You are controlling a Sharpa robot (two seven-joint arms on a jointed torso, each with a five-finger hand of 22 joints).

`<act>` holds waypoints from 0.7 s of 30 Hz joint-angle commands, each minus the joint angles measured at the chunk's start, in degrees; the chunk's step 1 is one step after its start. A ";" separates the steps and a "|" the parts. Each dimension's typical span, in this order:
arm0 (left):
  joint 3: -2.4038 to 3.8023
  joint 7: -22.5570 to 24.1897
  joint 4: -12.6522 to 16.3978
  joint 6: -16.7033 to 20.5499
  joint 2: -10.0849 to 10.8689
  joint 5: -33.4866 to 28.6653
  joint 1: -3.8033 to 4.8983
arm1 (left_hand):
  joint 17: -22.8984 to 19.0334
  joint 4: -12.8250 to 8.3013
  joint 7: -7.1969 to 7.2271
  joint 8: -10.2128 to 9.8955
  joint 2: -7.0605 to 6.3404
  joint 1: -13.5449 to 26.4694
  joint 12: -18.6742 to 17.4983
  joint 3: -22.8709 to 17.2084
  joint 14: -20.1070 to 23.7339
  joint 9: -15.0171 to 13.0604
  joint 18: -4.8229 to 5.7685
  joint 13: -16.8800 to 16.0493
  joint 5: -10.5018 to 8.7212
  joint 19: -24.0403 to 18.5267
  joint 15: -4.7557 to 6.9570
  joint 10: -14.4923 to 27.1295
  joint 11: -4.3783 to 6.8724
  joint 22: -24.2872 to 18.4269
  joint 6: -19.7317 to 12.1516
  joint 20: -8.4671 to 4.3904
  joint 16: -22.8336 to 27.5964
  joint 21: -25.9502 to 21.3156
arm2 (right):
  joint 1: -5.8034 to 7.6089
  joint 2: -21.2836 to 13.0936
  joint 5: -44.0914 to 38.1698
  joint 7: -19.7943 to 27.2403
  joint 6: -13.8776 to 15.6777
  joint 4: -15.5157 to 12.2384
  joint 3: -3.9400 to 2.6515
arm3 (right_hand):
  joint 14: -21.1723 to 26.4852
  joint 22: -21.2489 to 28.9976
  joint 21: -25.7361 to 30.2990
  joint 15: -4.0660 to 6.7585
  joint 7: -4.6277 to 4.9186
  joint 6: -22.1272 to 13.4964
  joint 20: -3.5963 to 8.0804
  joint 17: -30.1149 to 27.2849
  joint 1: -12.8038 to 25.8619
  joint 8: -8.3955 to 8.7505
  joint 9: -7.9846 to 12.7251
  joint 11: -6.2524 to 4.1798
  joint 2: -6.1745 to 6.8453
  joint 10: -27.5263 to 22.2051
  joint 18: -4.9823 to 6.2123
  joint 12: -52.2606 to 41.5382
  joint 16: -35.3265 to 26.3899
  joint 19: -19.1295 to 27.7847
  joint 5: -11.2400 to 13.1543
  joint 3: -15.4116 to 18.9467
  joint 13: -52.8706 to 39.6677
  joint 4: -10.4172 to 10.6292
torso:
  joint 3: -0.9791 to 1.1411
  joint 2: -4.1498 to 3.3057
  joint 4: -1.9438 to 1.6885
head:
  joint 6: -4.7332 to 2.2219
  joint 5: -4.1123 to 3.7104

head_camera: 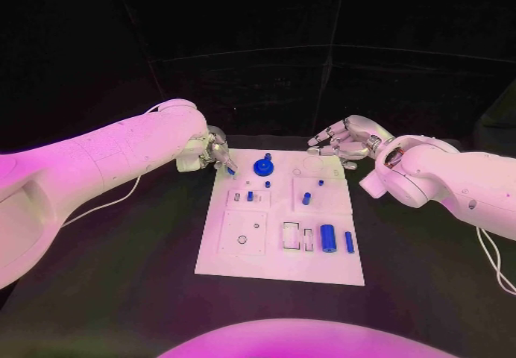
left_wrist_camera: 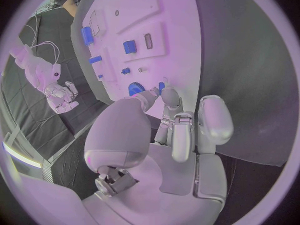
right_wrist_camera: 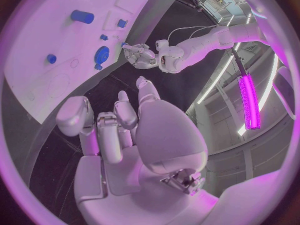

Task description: Assemble the parts on the task board

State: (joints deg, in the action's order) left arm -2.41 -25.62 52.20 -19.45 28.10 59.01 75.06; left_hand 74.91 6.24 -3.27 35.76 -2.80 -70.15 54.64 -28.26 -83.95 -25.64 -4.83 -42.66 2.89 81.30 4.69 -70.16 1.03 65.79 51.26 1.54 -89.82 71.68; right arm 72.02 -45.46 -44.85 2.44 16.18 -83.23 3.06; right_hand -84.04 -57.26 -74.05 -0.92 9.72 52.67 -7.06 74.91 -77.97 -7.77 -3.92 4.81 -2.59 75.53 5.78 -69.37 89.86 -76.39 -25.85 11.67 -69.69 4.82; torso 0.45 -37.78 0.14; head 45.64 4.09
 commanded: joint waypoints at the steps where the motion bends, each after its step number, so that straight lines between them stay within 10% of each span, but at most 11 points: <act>1: 0.02 0.77 3.05 5.07 1.59 -0.64 0.17 | 15.04 -7.45 -0.07 0.39 -0.13 0.80 0.45 -8.05 -6.04 -0.13 -0.34 -0.24 0.23 0.26 -0.19 -0.53 -0.02 0.12 -0.01 0.22 -0.15 -0.12 | 0.12 -0.14 -0.03 0.12 -0.36 -0.18 -0.04 | -5.96 0.03 0.27 -0.34 0.00 -0.38 0.02 15.09 -0.45 -0.30 -0.02 0.07 -0.15 -0.14 0.31 -0.07 0.14 0.15 -0.36 -0.06 0.04 -0.29 | 0.09 0.15 -0.29 | 0.16 -0.13; 7: -0.34 1.02 10.69 11.12 5.99 -0.68 -0.01 | 14.88 -7.99 0.08 0.95 -0.77 1.59 0.64 -9.38 -6.00 -0.32 -0.37 -0.27 0.51 0.29 -0.10 -0.86 0.11 0.07 0.17 0.16 -0.06 -0.22 | 0.12 -0.33 -0.03 0.07 -0.38 -0.24 -0.04 | -5.96 0.07 0.29 -0.33 0.00 -0.38 0.02 15.09 -0.43 -0.30 -0.02 0.07 -0.15 -0.14 0.31 -0.07 0.14 0.17 -0.37 -0.05 0.04 -0.27 | 0.13 0.17 -0.34 | 0.17 0.00; 13: -3.75 1.42 17.85 16.78 10.09 -0.70 -0.35 | 14.91 -8.44 0.18 1.34 -1.40 2.05 0.64 -10.50 -6.01 -0.44 -0.33 -0.15 0.57 0.40 -0.04 -1.10 0.21 0.30 0.24 0.11 -0.08 -0.10 | 0.12 -0.46 -0.03 0.04 -0.41 -0.26 -0.03 | -5.96 0.06 0.28 -0.33 0.00 -0.38 0.03 15.09 -0.39 -0.31 -0.02 0.07 -0.14 -0.15 0.31 -0.05 0.14 0.16 -0.39 -0.03 0.07 -0.25 | 0.06 0.18 -0.45 | 0.38 0.01; 21: -6.20 0.95 22.35 20.52 12.08 -0.70 -1.39 | 15.01 -8.50 0.27 1.63 -1.86 2.59 0.83 -11.03 -6.03 -0.53 -0.31 -0.26 0.56 0.48 0.02 -1.43 0.27 0.45 0.35 0.06 -0.13 -0.02 | 0.12 -0.52 -0.03 0.03 -0.47 -0.19 -0.03 | -5.96 0.05 0.28 -0.33 0.00 -0.38 0.03 15.09 -0.38 -0.31 -0.02 0.07 -0.14 -0.16 0.31 -0.04 0.14 0.16 -0.40 -0.02 0.08 -0.24 | 0.01 0.16 -0.37 | 0.24 0.10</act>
State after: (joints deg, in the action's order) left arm -8.63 -25.25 74.05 -2.74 40.11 58.60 73.64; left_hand 74.91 5.12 -3.26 37.13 -4.55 -67.94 55.21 -31.50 -83.95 -26.20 -4.83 -42.85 3.19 81.30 4.69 -71.08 1.32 66.19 51.29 1.54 -89.82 71.68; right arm 72.03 -45.96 -44.85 2.30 16.08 -83.33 3.06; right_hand -84.04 -57.27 -74.05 -0.92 9.72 52.67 -7.07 74.91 -77.97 -7.77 -3.92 4.81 -2.59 75.53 5.78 -69.37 89.86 -76.39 -26.07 11.67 -69.69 4.82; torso 0.49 -37.58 -0.26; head 45.91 4.10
